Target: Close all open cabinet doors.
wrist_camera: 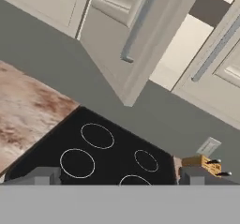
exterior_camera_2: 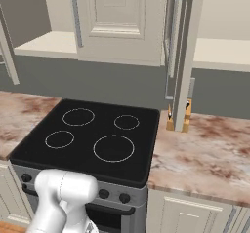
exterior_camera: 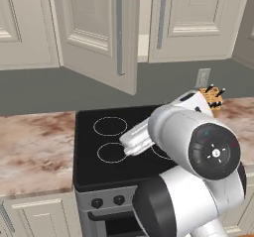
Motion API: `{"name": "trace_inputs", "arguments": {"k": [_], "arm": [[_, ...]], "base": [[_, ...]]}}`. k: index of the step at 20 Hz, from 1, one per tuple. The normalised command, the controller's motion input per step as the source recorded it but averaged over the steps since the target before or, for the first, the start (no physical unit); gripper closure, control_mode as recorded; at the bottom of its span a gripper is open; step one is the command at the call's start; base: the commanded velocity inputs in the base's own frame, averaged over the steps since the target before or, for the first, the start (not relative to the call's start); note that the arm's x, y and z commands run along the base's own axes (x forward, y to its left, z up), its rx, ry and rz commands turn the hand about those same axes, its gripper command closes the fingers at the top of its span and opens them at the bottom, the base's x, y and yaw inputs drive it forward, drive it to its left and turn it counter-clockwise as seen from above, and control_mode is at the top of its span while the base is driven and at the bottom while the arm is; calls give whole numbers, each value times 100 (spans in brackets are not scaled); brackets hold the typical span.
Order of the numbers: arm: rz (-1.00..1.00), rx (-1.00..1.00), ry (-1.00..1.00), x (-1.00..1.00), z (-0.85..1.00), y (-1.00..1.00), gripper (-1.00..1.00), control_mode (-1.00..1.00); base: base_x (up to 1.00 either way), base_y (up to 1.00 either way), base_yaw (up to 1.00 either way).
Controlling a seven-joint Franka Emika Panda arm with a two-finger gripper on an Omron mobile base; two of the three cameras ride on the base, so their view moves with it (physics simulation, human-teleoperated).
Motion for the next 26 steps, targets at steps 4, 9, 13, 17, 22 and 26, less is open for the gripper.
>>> {"name": "trace_inputs", "arguments": {"k": [4,9,13,17,22,26], "arm": [[0,-18,-13,33,27,60,-100,-100],[0,-16,-5,67,5,44,-100,-100],[0,-11,0,94,0,46,-100,-100],[0,-9,0,93,0,42,-100,-100],[0,-9,0,88,0,38,-100,-100],[0,-8,0,86,0,22,-100,-100]], "base": [[0,0,0],[0,0,0],[0,0,0],[0,0,0],[0,0,0],[0,0,0]]}}
